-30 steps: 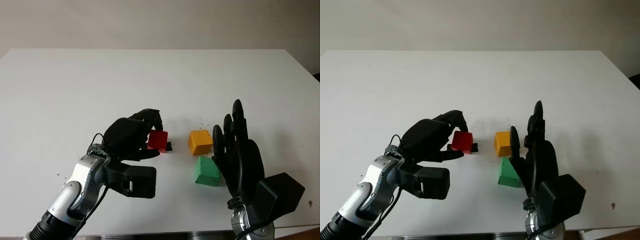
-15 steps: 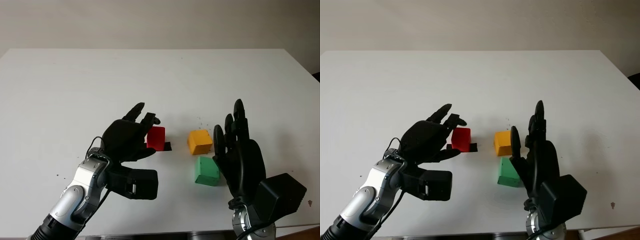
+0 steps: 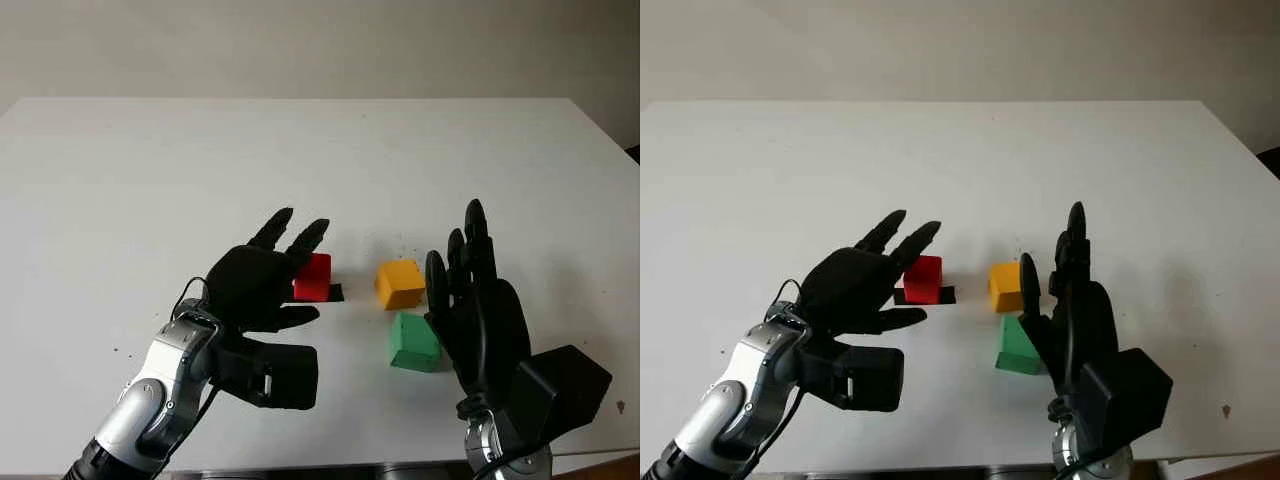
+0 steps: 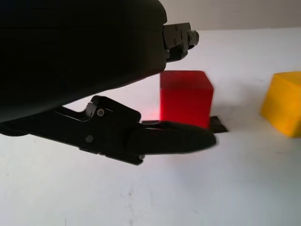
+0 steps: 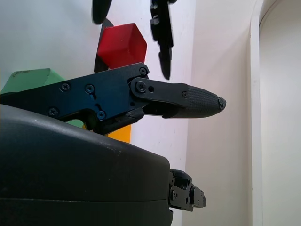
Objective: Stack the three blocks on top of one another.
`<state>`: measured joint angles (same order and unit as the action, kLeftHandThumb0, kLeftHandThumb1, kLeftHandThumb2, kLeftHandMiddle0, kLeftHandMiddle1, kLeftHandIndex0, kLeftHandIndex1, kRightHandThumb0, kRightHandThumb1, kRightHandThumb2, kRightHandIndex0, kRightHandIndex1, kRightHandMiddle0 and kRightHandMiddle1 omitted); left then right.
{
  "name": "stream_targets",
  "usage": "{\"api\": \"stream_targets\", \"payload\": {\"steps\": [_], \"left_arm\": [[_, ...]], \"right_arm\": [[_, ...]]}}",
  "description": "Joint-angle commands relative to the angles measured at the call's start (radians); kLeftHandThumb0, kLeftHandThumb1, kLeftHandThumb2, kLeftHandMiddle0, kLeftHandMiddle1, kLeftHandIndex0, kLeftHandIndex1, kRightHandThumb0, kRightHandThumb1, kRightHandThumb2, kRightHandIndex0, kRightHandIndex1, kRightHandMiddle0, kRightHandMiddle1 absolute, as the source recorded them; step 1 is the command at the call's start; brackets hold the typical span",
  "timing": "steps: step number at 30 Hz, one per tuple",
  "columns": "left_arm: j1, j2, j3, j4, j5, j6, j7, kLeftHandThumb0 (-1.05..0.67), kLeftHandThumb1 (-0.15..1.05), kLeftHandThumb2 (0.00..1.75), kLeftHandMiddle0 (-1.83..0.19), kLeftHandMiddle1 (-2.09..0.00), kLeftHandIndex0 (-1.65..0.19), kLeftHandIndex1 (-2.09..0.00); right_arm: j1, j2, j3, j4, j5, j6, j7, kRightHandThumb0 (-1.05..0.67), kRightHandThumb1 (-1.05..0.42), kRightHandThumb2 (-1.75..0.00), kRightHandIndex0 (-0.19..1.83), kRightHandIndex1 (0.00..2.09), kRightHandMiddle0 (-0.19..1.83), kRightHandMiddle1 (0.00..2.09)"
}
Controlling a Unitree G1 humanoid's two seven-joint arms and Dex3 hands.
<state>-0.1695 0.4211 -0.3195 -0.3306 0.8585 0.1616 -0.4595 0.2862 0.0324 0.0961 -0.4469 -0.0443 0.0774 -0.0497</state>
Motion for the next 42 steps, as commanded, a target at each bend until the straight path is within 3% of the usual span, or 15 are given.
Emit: {"api": "stream_targets", "payload": {"steps": [1, 4, 8, 14, 19, 26, 33, 42], "left_arm": [[0.020, -0.002, 0.065, -0.070, -0.106, 0.007, -0.037, -0.81, 1.05, 0.39, 0.19, 0.00, 0.19, 0.00], [0.060, -0.017, 0.170, -0.130, -0.290, 0.018, -0.049, -0.90, 1.05, 0.46, 0.19, 0.00, 0.19, 0.00], [0.104, -0.054, 0.276, -0.153, -0.406, 0.000, 0.056, -0.92, 1.05, 0.71, 0.19, 0.00, 0.19, 0.00], [0.112, -0.148, 0.375, -0.059, -0.550, -0.080, 0.246, -0.81, 1.05, 0.73, 0.19, -0.01, 0.19, 0.00], [0.099, -0.178, 0.392, 0.040, -0.594, -0.158, 0.344, -0.72, 1.05, 0.70, 0.18, -0.04, 0.19, -0.03], [0.091, -0.195, 0.405, 0.163, -0.649, -0.216, 0.411, -0.68, 1.05, 0.70, 0.19, -0.05, 0.19, -0.03], [0.100, -0.227, 0.422, 0.176, -0.753, -0.191, 0.411, -0.72, 1.05, 0.65, 0.17, -0.06, 0.18, -0.05], [0.101, -0.229, 0.422, 0.185, -0.767, -0.212, 0.417, -0.72, 1.05, 0.64, 0.16, -0.06, 0.17, -0.06]], "right_arm": [[0.003, -0.008, -0.012, -0.024, -0.004, -0.006, 0.001, -0.62, -1.05, -0.51, -0.11, 0.05, -0.09, 0.06], [-0.004, -0.031, -0.043, -0.019, 0.020, -0.032, 0.027, -0.60, -1.05, -0.50, -0.12, 0.05, -0.09, 0.05], [-0.042, -0.085, -0.107, -0.033, 0.045, -0.035, 0.070, -0.59, -1.05, -0.47, -0.10, 0.06, -0.08, 0.06], [-0.153, -0.204, -0.187, -0.088, 0.025, 0.070, 0.129, -0.66, -1.05, -0.38, -0.07, 0.06, -0.04, 0.06], [-0.267, -0.285, -0.249, -0.084, 0.058, 0.143, 0.183, -0.65, -1.05, -0.26, -0.07, 0.06, -0.02, 0.06], [-0.420, -0.466, -0.263, -0.054, -0.001, 0.277, 0.284, -0.60, -1.02, -0.07, -0.06, 0.06, 0.03, 0.08], [-0.502, -0.625, -0.197, 0.004, -0.160, 0.257, 0.368, -0.56, -0.90, -0.03, 0.13, 0.15, 0.21, 0.21], [-0.519, -0.735, -0.105, 0.032, -0.278, 0.241, 0.503, -0.45, -0.82, -0.04, 0.12, 0.10, 0.29, 0.18]]}}
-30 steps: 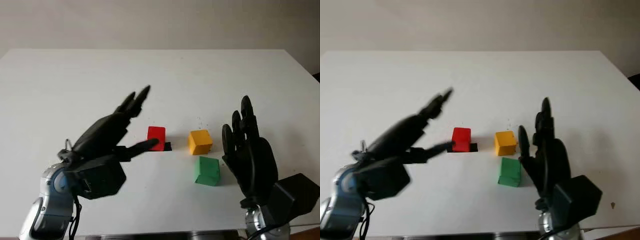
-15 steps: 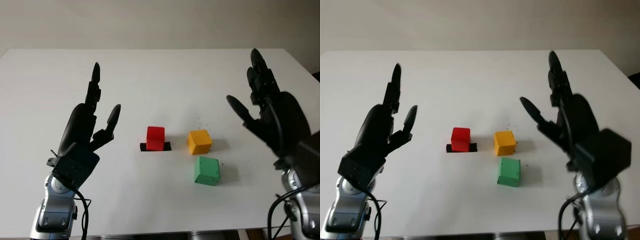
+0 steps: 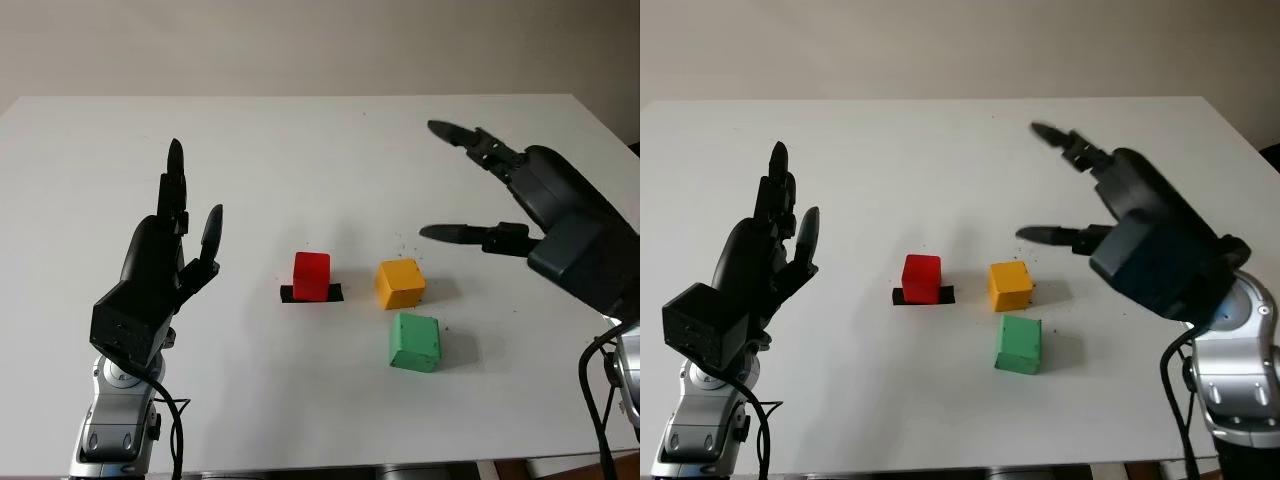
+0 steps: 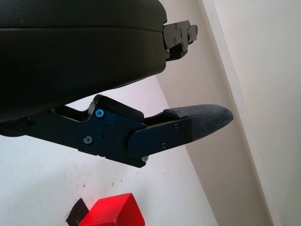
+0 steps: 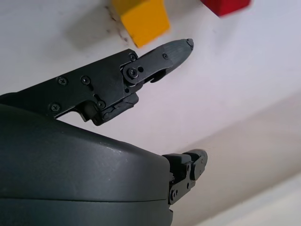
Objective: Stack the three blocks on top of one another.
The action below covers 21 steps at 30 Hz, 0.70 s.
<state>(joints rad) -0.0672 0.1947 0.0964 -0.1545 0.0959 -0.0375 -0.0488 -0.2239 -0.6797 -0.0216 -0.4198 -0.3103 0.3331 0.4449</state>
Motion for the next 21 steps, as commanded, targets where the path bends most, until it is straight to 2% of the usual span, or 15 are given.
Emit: {"api": "stream_targets", "payload": {"steps": [1, 6, 21], "left_arm": [[-0.003, -0.002, 0.006, 0.011, -0.005, -0.018, 0.007, -0.72, 1.05, 0.64, 0.16, -0.06, 0.17, -0.06], [-0.006, -0.001, 0.002, 0.003, -0.005, -0.002, 0.012, -0.72, 1.05, 0.64, 0.16, -0.05, 0.17, -0.05], [0.005, 0.007, -0.010, -0.021, 0.000, 0.027, -0.007, -0.74, 1.05, 0.68, 0.19, -0.05, 0.19, -0.04]], "right_arm": [[-0.008, -0.033, 0.026, 0.006, -0.032, -0.020, 0.017, -0.47, -0.82, -0.05, 0.12, 0.10, 0.31, 0.16], [-0.003, -0.038, 0.066, 0.036, -0.059, -0.064, 0.054, -0.45, -0.81, -0.05, 0.10, 0.07, 0.34, 0.11], [-0.004, -0.047, 0.134, 0.171, -0.105, -0.219, 0.114, -0.61, -0.84, -0.06, 0.06, 0.05, 0.34, 0.07]]}}
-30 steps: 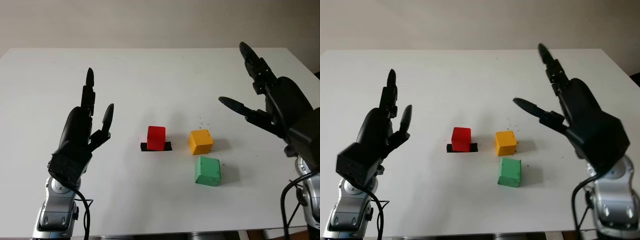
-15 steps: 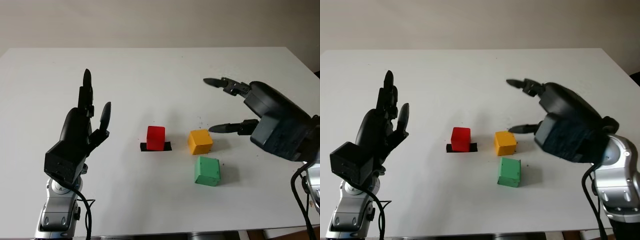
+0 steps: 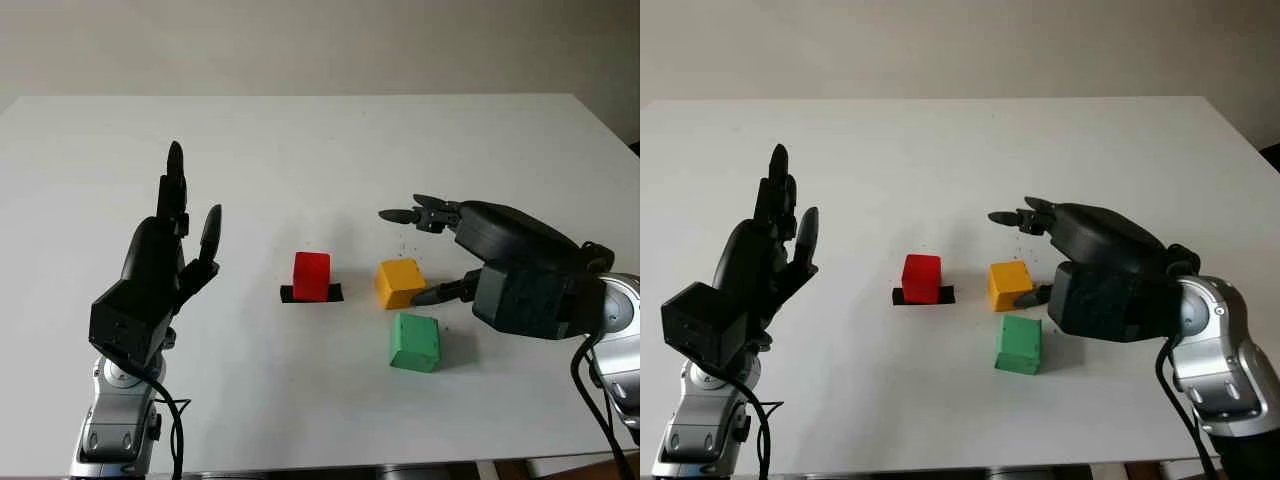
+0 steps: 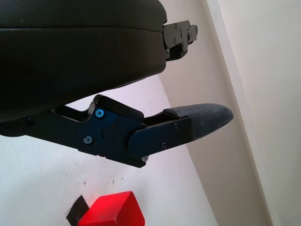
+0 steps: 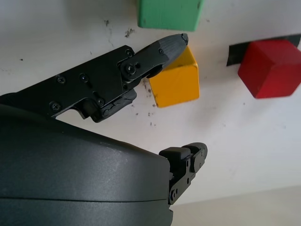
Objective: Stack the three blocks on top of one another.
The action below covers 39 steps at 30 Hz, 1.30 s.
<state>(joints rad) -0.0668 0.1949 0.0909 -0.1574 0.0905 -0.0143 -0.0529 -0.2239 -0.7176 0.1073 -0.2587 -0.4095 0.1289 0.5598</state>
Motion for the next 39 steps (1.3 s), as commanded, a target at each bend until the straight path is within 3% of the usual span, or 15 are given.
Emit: {"api": "stream_targets", "payload": {"steps": [1, 17, 32, 39], "left_arm": [[0.005, 0.005, -0.005, -0.020, 0.006, 0.009, -0.001, -0.74, 1.05, 0.68, 0.19, -0.05, 0.19, -0.04], [0.016, 0.000, -0.018, -0.031, 0.043, 0.006, 0.015, -0.73, 1.05, 0.69, 0.18, -0.06, 0.19, -0.05], [0.021, -0.009, -0.036, -0.039, 0.067, 0.006, 0.028, -0.73, 1.05, 0.69, 0.18, -0.05, 0.18, -0.05], [0.025, -0.010, -0.037, -0.049, 0.071, 0.016, 0.030, -0.73, 1.05, 0.69, 0.18, -0.05, 0.18, -0.05]], "right_arm": [[-0.002, -0.007, 0.007, 0.017, -0.007, -0.023, -0.002, -0.62, -0.84, -0.06, 0.07, 0.05, 0.34, 0.07], [0.008, 0.017, 0.040, 0.095, -0.075, -0.097, -0.069, -0.51, -0.88, -0.06, 0.07, 0.06, 0.37, 0.08], [0.002, 0.013, 0.045, 0.088, -0.092, -0.103, -0.061, -0.53, -0.89, -0.06, 0.08, 0.06, 0.41, 0.08], [0.003, 0.024, 0.049, 0.110, -0.103, -0.128, -0.092, -0.48, -0.87, -0.05, 0.12, 0.07, 0.56, 0.16]]}}
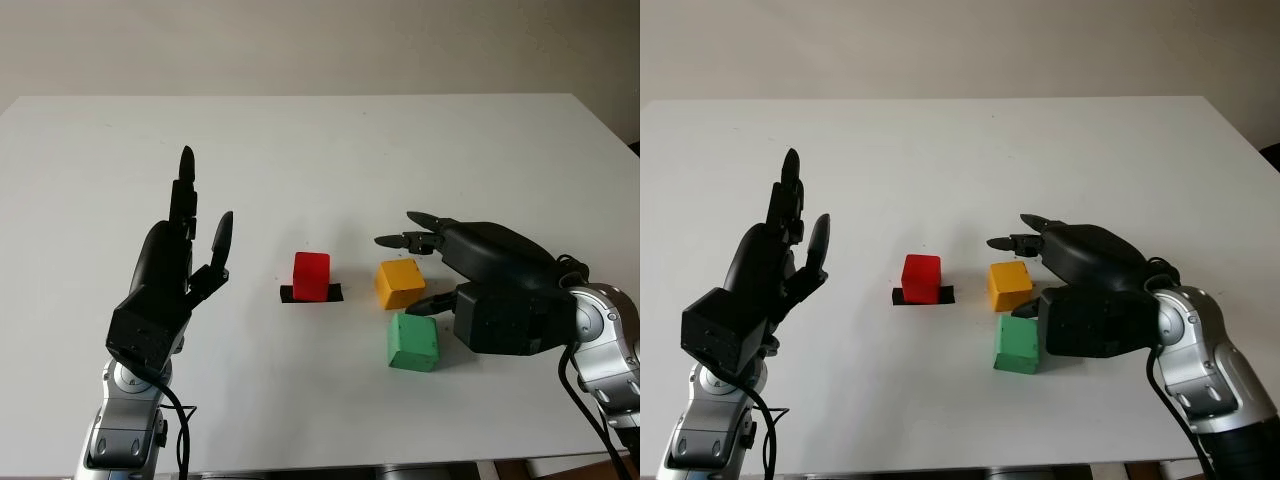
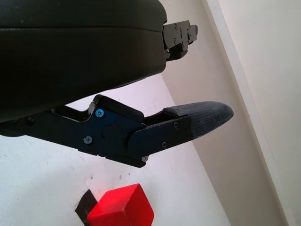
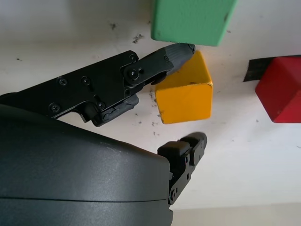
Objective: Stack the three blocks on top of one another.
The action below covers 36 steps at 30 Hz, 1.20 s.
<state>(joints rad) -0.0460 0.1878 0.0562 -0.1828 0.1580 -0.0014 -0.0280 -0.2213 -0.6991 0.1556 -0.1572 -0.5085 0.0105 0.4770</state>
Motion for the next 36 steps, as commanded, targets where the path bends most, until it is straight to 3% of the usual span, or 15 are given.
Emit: {"api": "stream_targets", "payload": {"steps": [1, 3, 4, 6, 10, 18, 24, 27, 36], "left_arm": [[0.005, 0.001, -0.003, -0.024, 0.006, 0.001, 0.004, -0.73, 1.05, 0.69, 0.18, -0.05, 0.18, -0.05], [0.006, 0.003, -0.003, -0.022, 0.005, -0.005, 0.001, -0.73, 1.05, 0.69, 0.18, -0.05, 0.19, -0.04], [0.007, 0.004, -0.003, -0.023, 0.009, -0.005, 0.003, -0.73, 1.05, 0.69, 0.18, -0.05, 0.19, -0.04], [0.007, 0.004, -0.004, -0.021, 0.018, -0.012, 0.008, -0.74, 1.05, 0.69, 0.18, -0.06, 0.19, -0.05], [0.006, 0.005, -0.003, -0.015, 0.020, -0.027, 0.007, -0.72, 1.05, 0.70, 0.18, -0.05, 0.19, -0.05], [0.006, 0.009, -0.002, -0.014, 0.041, -0.033, 0.013, -0.74, 1.05, 0.70, 0.18, -0.05, 0.19, -0.05], [0.006, 0.009, 0.000, -0.012, 0.045, -0.033, 0.015, -0.73, 1.05, 0.70, 0.18, -0.05, 0.19, -0.05], [0.005, 0.011, -0.001, -0.009, 0.049, -0.038, 0.016, -0.73, 1.05, 0.70, 0.18, -0.05, 0.19, -0.05], [0.000, 0.010, -0.003, 0.000, 0.044, -0.056, 0.013, -0.73, 1.05, 0.70, 0.18, -0.05, 0.19, -0.04]], "right_arm": [[-0.001, 0.006, 0.002, 0.009, -0.007, -0.009, -0.010, -0.47, -0.87, -0.05, 0.13, 0.08, 0.59, 0.18], [-0.002, 0.007, 0.004, 0.019, -0.014, -0.024, -0.025, -0.45, -0.88, -0.05, 0.15, 0.07, 0.60, 0.30], [-0.003, 0.007, 0.004, 0.028, -0.017, -0.038, -0.037, -0.44, -0.89, -0.05, 0.19, 0.07, 0.53, 0.59], [-0.004, 0.007, 0.004, 0.048, -0.021, -0.065, -0.058, -0.41, -0.90, -0.06, 0.22, 0.07, 0.46, 0.88], [-0.007, 0.006, 0.004, 0.078, -0.026, -0.101, -0.084, -0.35, -0.92, -0.06, 0.26, 0.07, 0.45, 1.12], [-0.027, -0.013, 0.016, 0.165, -0.074, -0.203, -0.146, -0.33, -0.93, -0.06, 0.33, 0.08, 0.48, 1.27], [-0.065, -0.023, 0.014, 0.213, -0.094, -0.236, -0.140, -0.33, -0.95, -0.06, 0.32, 0.07, 0.43, 1.27], [-0.087, -0.006, -0.001, 0.222, -0.061, -0.220, -0.129, -0.31, -0.94, -0.05, 0.32, 0.07, 0.42, 1.25], [-0.221, 0.088, -0.055, 0.157, 0.139, 0.038, 0.004, -0.34, -0.93, -0.05, 0.33, 0.06, 0.37, 1.40]]}}
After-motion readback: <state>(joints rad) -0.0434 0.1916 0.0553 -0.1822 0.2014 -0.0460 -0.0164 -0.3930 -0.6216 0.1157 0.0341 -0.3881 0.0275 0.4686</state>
